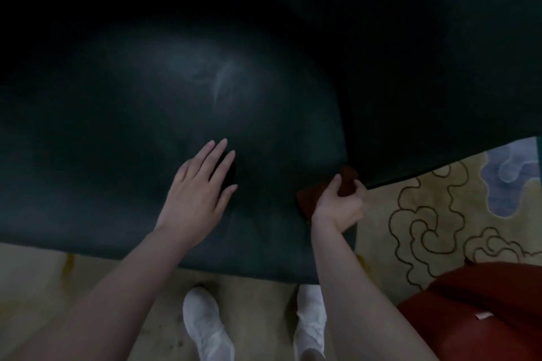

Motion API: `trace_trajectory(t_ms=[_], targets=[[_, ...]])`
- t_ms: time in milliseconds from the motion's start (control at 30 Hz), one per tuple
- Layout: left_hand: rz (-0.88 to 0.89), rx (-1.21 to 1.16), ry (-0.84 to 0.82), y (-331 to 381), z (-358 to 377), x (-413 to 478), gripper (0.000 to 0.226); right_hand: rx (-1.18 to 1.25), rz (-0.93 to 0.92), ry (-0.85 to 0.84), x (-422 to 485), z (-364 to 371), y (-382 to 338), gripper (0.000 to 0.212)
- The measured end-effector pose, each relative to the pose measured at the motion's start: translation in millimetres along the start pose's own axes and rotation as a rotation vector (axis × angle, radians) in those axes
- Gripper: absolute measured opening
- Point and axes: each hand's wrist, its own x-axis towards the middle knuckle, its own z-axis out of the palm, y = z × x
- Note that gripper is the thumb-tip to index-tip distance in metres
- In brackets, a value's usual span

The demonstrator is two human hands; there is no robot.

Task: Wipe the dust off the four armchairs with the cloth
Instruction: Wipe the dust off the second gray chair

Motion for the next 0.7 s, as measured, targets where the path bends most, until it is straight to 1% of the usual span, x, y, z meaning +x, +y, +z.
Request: trace_trajectory(t_ms=[67,167,333,467,700], targets=[[0.016,0.007,-0.006,-10,-3,10,0.061,-0.021,0.003,0.031,1,11,-7,0.043],[0.027,0.017,-0.013,-19,-5,23,0.062,-0.032,0.056,0.091,2,23,-16,0.041],[0.014,0.021,-0.029,-32,2,52,0.063,-0.011,0.184,0.166,14,52,-43,0.040],[0.008,0.006,-0.015,-40,2,82,0.063,-0.032,0.289,0.223,30,79,-66,0.046],[0.001,-0.008,0.042,-63,-9,124,0.063,-0.189,0.287,0.172,57,115,-103,0.044]])
